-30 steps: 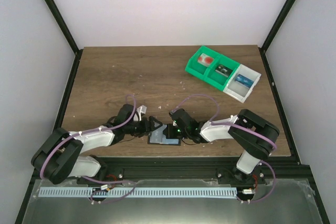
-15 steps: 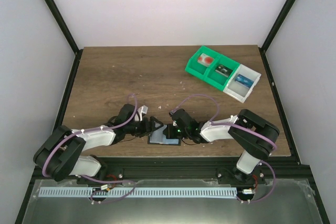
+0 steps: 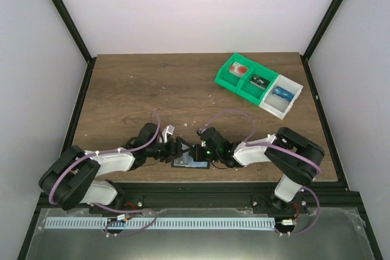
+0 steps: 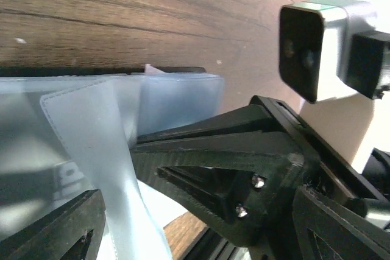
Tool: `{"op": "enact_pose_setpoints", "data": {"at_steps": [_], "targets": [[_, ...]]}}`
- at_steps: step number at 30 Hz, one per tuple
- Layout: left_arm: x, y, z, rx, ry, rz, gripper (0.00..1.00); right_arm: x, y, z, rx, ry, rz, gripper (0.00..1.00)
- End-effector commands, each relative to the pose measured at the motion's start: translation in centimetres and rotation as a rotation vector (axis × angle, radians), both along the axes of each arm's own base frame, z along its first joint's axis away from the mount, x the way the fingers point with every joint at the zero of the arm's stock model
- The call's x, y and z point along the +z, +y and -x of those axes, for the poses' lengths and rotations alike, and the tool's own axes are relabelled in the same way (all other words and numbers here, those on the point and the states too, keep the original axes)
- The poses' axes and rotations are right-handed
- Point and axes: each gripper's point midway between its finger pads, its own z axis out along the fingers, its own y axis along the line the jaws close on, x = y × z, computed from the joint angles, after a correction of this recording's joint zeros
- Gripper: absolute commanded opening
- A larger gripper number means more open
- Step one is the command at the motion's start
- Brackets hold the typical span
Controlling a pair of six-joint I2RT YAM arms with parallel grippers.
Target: Take the credit cards out of the card holder
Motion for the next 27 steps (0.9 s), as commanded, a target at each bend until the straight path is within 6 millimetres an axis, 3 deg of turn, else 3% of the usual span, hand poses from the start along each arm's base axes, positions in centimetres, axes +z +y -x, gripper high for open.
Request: {"op": "enact_pose_setpoints", "data": {"at_steps": [1, 12, 20, 27], "targets": [[1.6, -0.7, 0.2, -0.012, -0.018, 0.071, 0.86, -1.1, -1.3, 0.5, -0.018, -0.001, 0.054, 0.07], [2.9, -1.5, 0.4, -0.017, -0.023, 0.107, 0.86, 2.4, -3.0, 0.2, -0.072, -0.089, 0.008, 0.22], [3.7, -3.3, 1.1, -0.017, -0.03, 0.141, 0.85, 5.2, -6.5, 0.7, -0.152, -0.165, 0.0, 0.28], [4.9, -4.9, 1.4, -0.031, -0.068, 0.176, 0.85, 9.3, -9.5, 1.1, -0.236, -0.254, -0.086, 0.31]]}}
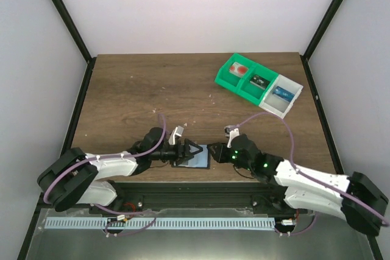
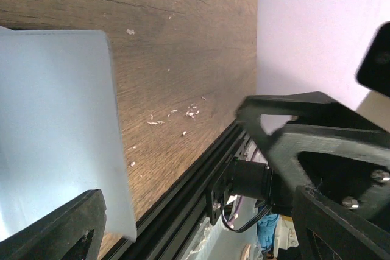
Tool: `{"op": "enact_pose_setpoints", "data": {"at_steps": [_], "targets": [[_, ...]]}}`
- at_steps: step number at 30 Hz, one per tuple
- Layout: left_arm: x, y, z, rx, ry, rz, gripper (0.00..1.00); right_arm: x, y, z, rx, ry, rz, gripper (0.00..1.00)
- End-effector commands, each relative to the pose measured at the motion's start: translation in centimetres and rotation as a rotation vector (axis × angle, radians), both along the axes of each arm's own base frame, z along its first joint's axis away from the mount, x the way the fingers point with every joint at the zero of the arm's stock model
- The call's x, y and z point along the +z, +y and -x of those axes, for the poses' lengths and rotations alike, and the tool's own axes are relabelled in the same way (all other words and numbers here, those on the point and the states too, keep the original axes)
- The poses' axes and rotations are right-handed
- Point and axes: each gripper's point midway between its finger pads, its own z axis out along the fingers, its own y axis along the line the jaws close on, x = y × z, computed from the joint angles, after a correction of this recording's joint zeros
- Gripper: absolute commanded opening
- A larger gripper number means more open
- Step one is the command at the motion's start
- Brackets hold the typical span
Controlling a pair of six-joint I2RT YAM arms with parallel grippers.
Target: Take the credit cards out of the card holder
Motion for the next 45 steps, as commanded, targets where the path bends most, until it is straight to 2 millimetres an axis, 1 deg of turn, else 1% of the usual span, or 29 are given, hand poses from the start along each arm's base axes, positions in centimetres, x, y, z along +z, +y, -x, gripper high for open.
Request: {"op": "enact_pose_setpoints", "data": {"at_steps": [1, 4, 6, 8, 10, 12, 13, 14, 17, 19, 22, 25, 28, 32, 34, 38, 40, 42, 45], "targets": [[0.9, -0.9, -0.8, 0.018, -0.034, 0.03, 0.85, 1.3, -2.0, -0.1, -0.076, -0.041, -0.014, 0.32], [1.5, -2.1, -0.7, -0.005, -0.048, 0.072, 0.85, 2.3, -2.3, 0.0, -0.077, -0.067, -0.044, 0.32], [1.6, -2.7, -0.7, -0.021, -0.051, 0.076, 0.85, 2.5, -2.3, 0.0, -0.077, -0.069, -0.046, 0.33], [1.6, -2.7, -0.9, -0.02, -0.064, 0.063, 0.84, 2.5, -2.0, 0.1, -0.067, -0.063, -0.046, 0.33], [0.5, -1.7, -1.5, 0.014, -0.051, -0.005, 0.84, 2.5, -1.5, 0.2, -0.048, -0.052, -0.055, 0.33], [-0.4, 0.1, -2.4, 0.056, -0.045, -0.062, 0.84, 2.3, -0.6, 0.2, -0.027, -0.026, -0.059, 0.33], [-0.8, 1.1, -2.7, 0.077, -0.042, -0.075, 0.85, 2.3, -0.1, 0.2, -0.014, -0.013, -0.058, 0.33], [-1.1, 2.0, -2.9, 0.094, -0.047, -0.087, 0.85, 1.7, 0.5, 0.2, 0.002, 0.013, -0.041, 0.33], [-2.5, 4.3, -3.5, 0.144, -0.058, -0.177, 0.85, 1.6, 2.5, 0.1, 0.052, 0.054, -0.041, 0.33], [-3.7, 5.3, -3.2, 0.149, -0.044, -0.219, 0.86, 1.5, 3.8, 0.0, 0.086, 0.082, -0.047, 0.33], [-5.3, 6.6, -2.7, 0.16, 0.003, -0.231, 0.86, 1.2, 6.0, 0.1, 0.14, 0.12, -0.042, 0.32], [-6.2, 7.8, -2.3, 0.185, 0.031, -0.239, 0.86, 1.1, 7.5, -0.3, 0.149, 0.123, -0.026, 0.32], [-6.4, 8.4, -2.2, 0.195, 0.034, -0.228, 0.86, -0.2, 8.5, -0.8, 0.152, 0.145, -0.009, 0.29], [-6.3, 8.2, -2.2, 0.183, 0.029, -0.214, 0.86, -3.1, 9.6, -1.0, 0.156, 0.189, 0.034, 0.24], [-6.4, 8.1, -2.2, 0.182, 0.032, -0.216, 0.86, -4.7, 9.8, -1.0, 0.153, 0.219, 0.076, 0.24], [-6.1, 7.9, -2.1, 0.172, 0.036, -0.197, 0.86, -7.6, 9.1, -0.7, 0.151, 0.262, 0.156, 0.22], [-6.0, 7.9, -2.1, 0.175, 0.037, -0.19, 0.86, -8.8, 8.4, -0.4, 0.142, 0.284, 0.189, 0.18], [-5.7, 7.7, -1.9, 0.171, 0.038, -0.171, 0.86, -10.0, 7.7, 0.0, 0.135, 0.304, 0.215, 0.11], [-5.1, 7.3, -1.7, 0.165, 0.052, -0.117, 0.86, -10.8, 7.3, 0.3, 0.134, 0.314, 0.214, 0.06]]}}
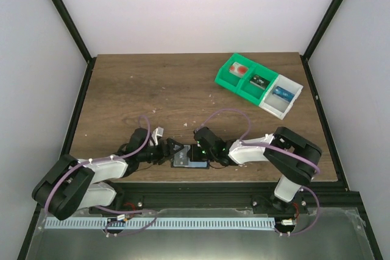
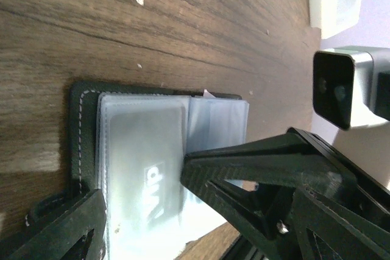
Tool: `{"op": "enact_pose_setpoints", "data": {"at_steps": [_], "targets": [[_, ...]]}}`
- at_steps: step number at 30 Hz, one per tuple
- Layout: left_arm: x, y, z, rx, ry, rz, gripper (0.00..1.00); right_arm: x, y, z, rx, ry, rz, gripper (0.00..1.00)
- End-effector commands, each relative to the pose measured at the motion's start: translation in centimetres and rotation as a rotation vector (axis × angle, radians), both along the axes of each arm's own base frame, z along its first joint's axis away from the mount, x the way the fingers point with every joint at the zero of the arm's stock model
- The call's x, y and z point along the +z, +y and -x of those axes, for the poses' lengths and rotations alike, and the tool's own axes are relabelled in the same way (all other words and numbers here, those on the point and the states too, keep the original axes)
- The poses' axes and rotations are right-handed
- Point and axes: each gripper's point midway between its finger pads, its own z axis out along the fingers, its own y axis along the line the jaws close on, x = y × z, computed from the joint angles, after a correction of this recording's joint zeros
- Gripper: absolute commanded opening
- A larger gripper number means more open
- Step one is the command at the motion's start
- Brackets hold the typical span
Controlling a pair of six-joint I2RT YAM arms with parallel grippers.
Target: Take the credit cards out of the card holder
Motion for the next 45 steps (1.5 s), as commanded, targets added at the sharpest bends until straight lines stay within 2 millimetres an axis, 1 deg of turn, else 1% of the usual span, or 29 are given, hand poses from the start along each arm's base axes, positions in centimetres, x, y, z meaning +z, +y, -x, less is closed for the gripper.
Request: {"op": "enact_pose_setpoints", "data": {"at_steps": [1, 3, 8, 15, 22, 27, 36, 41, 45], "targets": [[-0.1, -0.3, 1.2, -0.023, 0.052, 0.058, 0.86, -2.8, -1.3, 1.2, 0.002, 0.047, 0.064, 0.04], [0.1, -0.6, 1.2, -0.03, 0.061, 0.076, 0.86, -2.9, -1.2, 1.3, 0.004, 0.049, 0.057, 0.03], [0.8, -0.8, 1.0, -0.032, 0.049, 0.082, 0.86, -2.7, -1.3, 1.3, 0.006, 0.037, 0.044, 0.02], [2.4, -1.5, 0.9, -0.048, 0.014, 0.123, 0.86, -2.3, -1.1, 1.4, 0.013, 0.032, 0.019, 0.02], [4.3, -2.7, 1.0, -0.073, -0.013, 0.163, 0.86, -1.9, -1.0, 1.4, 0.015, 0.018, 0.001, 0.02], [5.0, -3.4, 1.1, -0.082, -0.023, 0.165, 0.86, -1.5, -1.0, 1.4, 0.017, 0.01, -0.014, 0.02], [5.8, -4.3, 1.3, -0.099, -0.036, 0.172, 0.86, 0.8, -1.3, 0.9, -0.003, -0.057, -0.064, 0.06], [5.9, -5.0, 1.4, -0.112, -0.035, 0.18, 0.86, 2.4, -1.9, 0.9, -0.022, -0.099, -0.114, 0.08], [6.2, -5.5, 1.4, -0.121, -0.034, 0.194, 0.86, 3.1, -2.7, 0.9, -0.042, -0.123, -0.125, 0.09]]}}
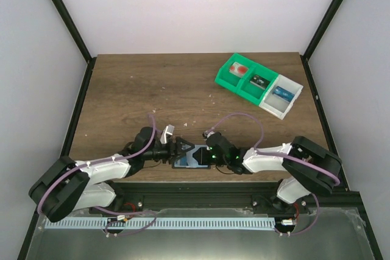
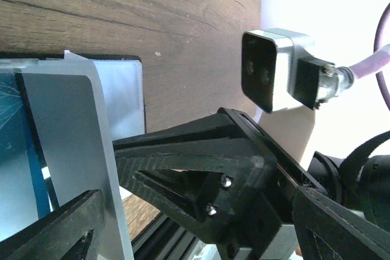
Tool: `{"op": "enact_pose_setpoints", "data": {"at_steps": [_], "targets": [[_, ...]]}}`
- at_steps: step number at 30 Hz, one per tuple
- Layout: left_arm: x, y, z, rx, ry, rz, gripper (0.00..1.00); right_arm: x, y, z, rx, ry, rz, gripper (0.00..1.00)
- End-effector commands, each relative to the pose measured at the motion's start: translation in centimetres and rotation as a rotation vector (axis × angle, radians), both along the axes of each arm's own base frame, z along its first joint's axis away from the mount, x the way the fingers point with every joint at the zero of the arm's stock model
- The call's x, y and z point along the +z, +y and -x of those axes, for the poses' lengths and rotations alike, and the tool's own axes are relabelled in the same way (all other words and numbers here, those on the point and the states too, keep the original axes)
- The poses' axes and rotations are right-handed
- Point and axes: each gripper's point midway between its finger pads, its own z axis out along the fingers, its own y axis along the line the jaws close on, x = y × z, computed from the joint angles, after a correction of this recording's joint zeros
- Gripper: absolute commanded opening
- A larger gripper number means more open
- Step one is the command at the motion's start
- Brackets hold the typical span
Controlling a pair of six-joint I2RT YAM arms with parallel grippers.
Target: Take the credit cards out of the card holder
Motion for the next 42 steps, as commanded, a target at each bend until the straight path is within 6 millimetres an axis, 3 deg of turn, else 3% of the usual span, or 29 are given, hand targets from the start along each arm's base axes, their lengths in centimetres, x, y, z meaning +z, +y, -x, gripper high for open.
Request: {"op": "enact_pose_setpoints", "data": {"at_steps": [1, 13, 20, 25, 27, 32, 34, 42], "targets": [[1.2, -1.0, -0.6, -0.002, -0.023, 0.033, 0.86, 1.5, -0.4, -0.4, -0.03, -0.057, -0.032, 0.09], [1.1, -1.9, -0.7, -0.018, -0.023, 0.034, 0.86, 2.6, -3.4, -0.3, -0.109, -0.105, -0.021, 0.12], [0.5, -1.8, -0.8, -0.019, -0.022, 0.015, 0.86, 3.6, -4.1, -0.6, -0.138, -0.135, -0.029, 0.13], [-0.4, -1.1, -1.2, 0.005, -0.043, -0.064, 0.84, 4.0, -3.6, -0.4, -0.107, -0.134, -0.03, 0.15], [-0.6, -0.7, -1.2, 0.006, -0.042, -0.063, 0.79, 3.8, -3.3, -0.3, -0.091, -0.128, -0.022, 0.16], [-1.0, 1.1, -1.7, 0.053, -0.048, -0.06, 0.41, 2.9, -2.8, -0.5, -0.068, -0.11, 0.029, 0.17], [-1.6, 1.6, -1.8, 0.06, -0.052, -0.092, 0.33, 2.8, -2.5, -0.6, -0.063, -0.102, 0.033, 0.16], [-4.6, 2.5, -1.7, 0.044, -0.022, -0.184, 0.32, 2.0, -1.7, -1.5, -0.041, -0.079, 0.074, 0.16]]}}
